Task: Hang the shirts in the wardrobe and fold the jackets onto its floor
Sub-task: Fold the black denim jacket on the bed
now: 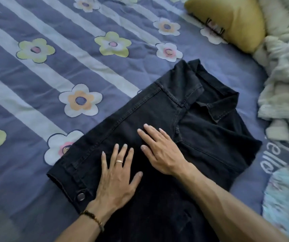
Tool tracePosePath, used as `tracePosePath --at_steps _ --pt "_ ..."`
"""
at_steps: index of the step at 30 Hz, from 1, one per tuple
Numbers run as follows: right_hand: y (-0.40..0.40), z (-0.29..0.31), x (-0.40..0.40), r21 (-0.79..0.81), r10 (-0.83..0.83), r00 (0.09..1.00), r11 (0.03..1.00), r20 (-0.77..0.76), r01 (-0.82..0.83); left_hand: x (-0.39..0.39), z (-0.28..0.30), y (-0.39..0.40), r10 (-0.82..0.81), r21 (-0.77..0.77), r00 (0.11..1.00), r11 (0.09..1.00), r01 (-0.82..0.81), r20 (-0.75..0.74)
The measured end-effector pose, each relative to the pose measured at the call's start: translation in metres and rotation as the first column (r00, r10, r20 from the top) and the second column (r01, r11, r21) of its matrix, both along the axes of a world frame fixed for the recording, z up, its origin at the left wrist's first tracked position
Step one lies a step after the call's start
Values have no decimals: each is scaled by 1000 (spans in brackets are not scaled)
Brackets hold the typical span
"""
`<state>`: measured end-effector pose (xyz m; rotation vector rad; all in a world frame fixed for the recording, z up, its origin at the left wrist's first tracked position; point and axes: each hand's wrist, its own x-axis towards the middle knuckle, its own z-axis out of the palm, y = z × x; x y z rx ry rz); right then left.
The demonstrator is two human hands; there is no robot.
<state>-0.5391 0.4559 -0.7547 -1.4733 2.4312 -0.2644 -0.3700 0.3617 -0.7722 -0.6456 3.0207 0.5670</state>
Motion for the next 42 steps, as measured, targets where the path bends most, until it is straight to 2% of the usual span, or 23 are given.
tracePosePath --at_steps 2,4,5,7,9,11,15,17,19,22,25,28,31,33,35,37,39,42 --pt "41 4 -9 -139 -210 971 971 -116 193 -13 11 24 -54 -13 990 999 52 -130" --pt "109 6 -24 -113 -386 889 922 -245 369 -33 22 64 -118 41 971 991 129 -207" --pt "142 4 -29 -85 -427 855 903 -294 422 -38 26 82 -170 90 965 978 191 -200" --pt "206 1 -34 27 -476 813 858 -336 514 -44 33 123 -293 189 952 933 305 -90" --pt "243 -4 -33 205 -479 817 808 -320 553 -47 36 155 -340 272 932 915 297 126" --pt "259 -12 -31 270 -459 832 797 -312 541 -47 35 175 -327 254 899 933 256 293" --pt "251 -15 -37 197 -520 807 791 -280 579 -45 36 197 -342 102 857 939 329 386" --pt "243 -10 -44 230 -567 794 761 -220 607 -45 36 207 -367 46 830 922 385 420" --pt "235 -2 -49 217 -594 787 757 -164 616 -48 38 208 -385 39 825 913 406 413" --pt "222 12 -51 128 -647 760 749 -71 650 -50 42 182 -363 188 867 930 316 340" --pt "205 29 -56 179 -663 748 733 -28 656 -43 46 158 -266 418 904 902 111 335" --pt "192 48 -64 271 -636 769 730 -70 628 -32 54 169 -329 398 860 902 165 390" --pt "185 54 -70 319 -604 788 728 -120 606 -35 51 172 -307 350 879 920 176 364" --pt "178 57 -72 328 -603 788 724 -126 607 -43 52 153 -240 476 901 879 44 362" --pt "165 61 -73 303 -636 764 712 -105 634 -48 58 122 -130 640 916 752 -158 378" --pt "142 67 -79 269 -642 760 718 -103 642 -53 69 86 1 686 921 666 -292 390" --pt "117 76 -86 283 -607 783 733 -139 618 -57 81 58 78 690 921 638 -341 382" --pt "65 90 -99 274 -526 829 783 -188 559 -63 96 8 194 610 905 682 -402 379"
